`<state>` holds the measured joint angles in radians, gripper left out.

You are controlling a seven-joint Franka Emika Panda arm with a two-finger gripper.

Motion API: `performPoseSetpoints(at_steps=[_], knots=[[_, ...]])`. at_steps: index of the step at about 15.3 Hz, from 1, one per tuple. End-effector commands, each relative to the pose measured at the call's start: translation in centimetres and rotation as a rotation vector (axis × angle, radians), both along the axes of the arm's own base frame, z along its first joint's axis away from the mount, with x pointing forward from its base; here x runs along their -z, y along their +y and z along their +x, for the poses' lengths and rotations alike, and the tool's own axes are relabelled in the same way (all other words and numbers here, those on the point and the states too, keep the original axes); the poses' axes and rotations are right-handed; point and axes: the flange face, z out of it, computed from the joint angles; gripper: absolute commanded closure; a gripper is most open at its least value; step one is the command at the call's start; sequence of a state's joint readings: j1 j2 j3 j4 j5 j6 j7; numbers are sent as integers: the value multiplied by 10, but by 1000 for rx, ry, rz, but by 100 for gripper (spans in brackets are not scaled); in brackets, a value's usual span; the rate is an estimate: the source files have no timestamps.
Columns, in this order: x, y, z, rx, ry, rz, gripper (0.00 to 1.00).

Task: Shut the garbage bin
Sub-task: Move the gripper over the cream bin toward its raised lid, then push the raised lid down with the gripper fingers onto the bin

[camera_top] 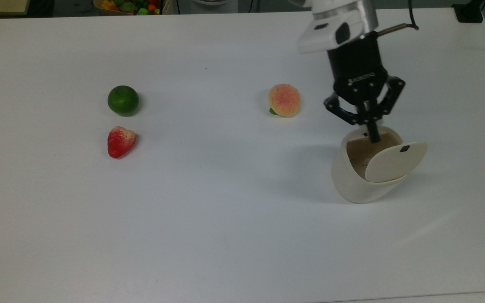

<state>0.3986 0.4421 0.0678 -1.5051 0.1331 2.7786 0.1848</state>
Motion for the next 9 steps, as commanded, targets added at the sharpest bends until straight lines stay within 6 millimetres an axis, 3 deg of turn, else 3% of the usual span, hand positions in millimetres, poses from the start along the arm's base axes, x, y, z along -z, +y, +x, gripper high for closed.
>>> performPoseSetpoints(at_steps=[1,7,9], knots=[[4,19,13,1,-53,31,100],[27,41,18,-25,-103,22,100],[24,41,16,-31,-106,16,100]])
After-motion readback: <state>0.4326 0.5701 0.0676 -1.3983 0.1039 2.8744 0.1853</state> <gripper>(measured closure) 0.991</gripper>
